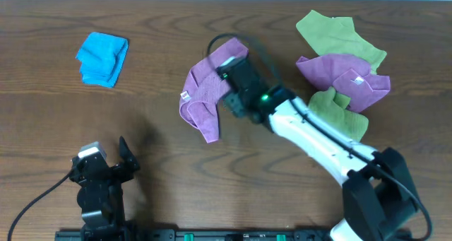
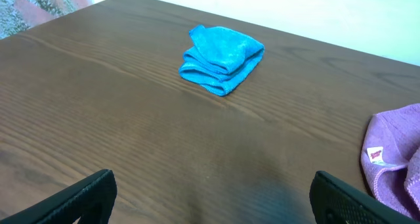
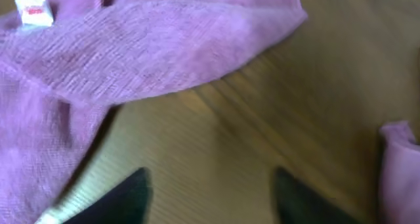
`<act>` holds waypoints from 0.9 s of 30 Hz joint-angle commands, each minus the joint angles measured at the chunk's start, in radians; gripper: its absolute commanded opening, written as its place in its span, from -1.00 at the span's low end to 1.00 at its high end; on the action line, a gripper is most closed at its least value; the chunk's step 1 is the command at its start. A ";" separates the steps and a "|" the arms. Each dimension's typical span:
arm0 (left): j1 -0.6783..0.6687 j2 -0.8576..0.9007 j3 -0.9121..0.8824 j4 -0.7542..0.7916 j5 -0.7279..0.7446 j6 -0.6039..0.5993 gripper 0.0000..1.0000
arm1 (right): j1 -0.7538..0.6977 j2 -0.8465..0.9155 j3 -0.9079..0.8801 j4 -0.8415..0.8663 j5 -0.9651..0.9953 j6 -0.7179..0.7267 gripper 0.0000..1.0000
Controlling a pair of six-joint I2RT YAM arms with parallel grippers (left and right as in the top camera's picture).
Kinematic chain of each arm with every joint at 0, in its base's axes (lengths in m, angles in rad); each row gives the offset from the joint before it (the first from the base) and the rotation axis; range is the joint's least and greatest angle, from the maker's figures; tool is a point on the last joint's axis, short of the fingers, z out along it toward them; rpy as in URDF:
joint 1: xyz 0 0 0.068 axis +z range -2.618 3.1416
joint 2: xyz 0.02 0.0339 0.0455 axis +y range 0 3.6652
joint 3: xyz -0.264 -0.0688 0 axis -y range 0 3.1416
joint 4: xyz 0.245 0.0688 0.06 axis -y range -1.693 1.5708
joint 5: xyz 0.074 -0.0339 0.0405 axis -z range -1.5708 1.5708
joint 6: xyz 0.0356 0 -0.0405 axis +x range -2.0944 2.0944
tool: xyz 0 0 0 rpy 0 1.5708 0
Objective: Fold the cloth
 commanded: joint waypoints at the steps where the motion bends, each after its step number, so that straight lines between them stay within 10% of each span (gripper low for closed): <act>1: 0.006 -0.002 -0.021 -0.010 0.002 0.018 0.91 | -0.066 0.009 -0.006 0.010 -0.228 0.061 -0.01; 27: 0.006 -0.002 -0.021 -0.010 0.002 0.018 0.91 | 0.114 0.166 -0.041 0.178 -0.100 -0.068 0.17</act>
